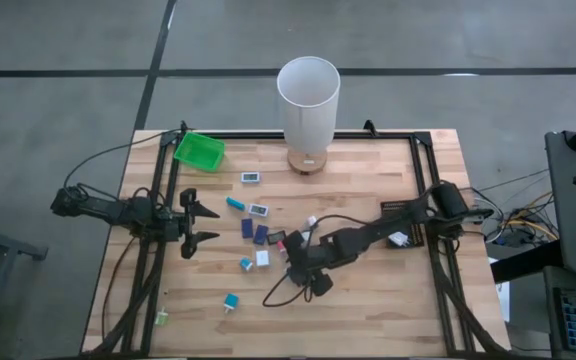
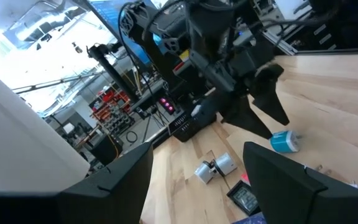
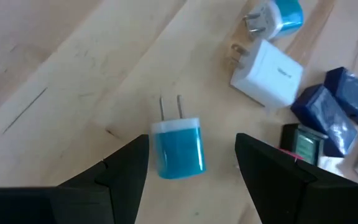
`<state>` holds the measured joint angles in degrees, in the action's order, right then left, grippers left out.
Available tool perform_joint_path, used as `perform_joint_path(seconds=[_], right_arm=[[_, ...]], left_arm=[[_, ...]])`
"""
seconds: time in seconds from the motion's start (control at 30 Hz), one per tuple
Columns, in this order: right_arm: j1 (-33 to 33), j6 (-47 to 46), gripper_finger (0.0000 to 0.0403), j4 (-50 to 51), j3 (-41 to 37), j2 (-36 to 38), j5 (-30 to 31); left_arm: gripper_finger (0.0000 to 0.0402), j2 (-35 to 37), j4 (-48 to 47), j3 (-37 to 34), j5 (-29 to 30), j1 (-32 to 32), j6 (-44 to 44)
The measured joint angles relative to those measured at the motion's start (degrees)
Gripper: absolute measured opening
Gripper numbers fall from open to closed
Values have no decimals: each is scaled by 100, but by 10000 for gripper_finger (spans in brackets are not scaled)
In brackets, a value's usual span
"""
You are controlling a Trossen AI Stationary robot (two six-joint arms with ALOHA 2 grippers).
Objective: Pick & Place Office items
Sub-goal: Put the top right blue charger adapter into the black bin
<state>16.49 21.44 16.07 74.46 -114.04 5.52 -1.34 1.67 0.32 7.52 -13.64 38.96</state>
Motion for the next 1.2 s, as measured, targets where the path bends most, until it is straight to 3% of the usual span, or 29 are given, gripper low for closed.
perform_joint_path(seconds=[0.5,0.97,1.2], right_arm=[[-1,3,232,-131,9,-131,-150],[-71,-43,175,-137,4,-131,-503],[-109,-441,172,-139,4,-131,-551]], left_arm=[[257,-39,-2,-1,-2,2,-1],[257,-39,-2,0,-2,1,0],[257,-39,-2,-1,-2,0,0]])
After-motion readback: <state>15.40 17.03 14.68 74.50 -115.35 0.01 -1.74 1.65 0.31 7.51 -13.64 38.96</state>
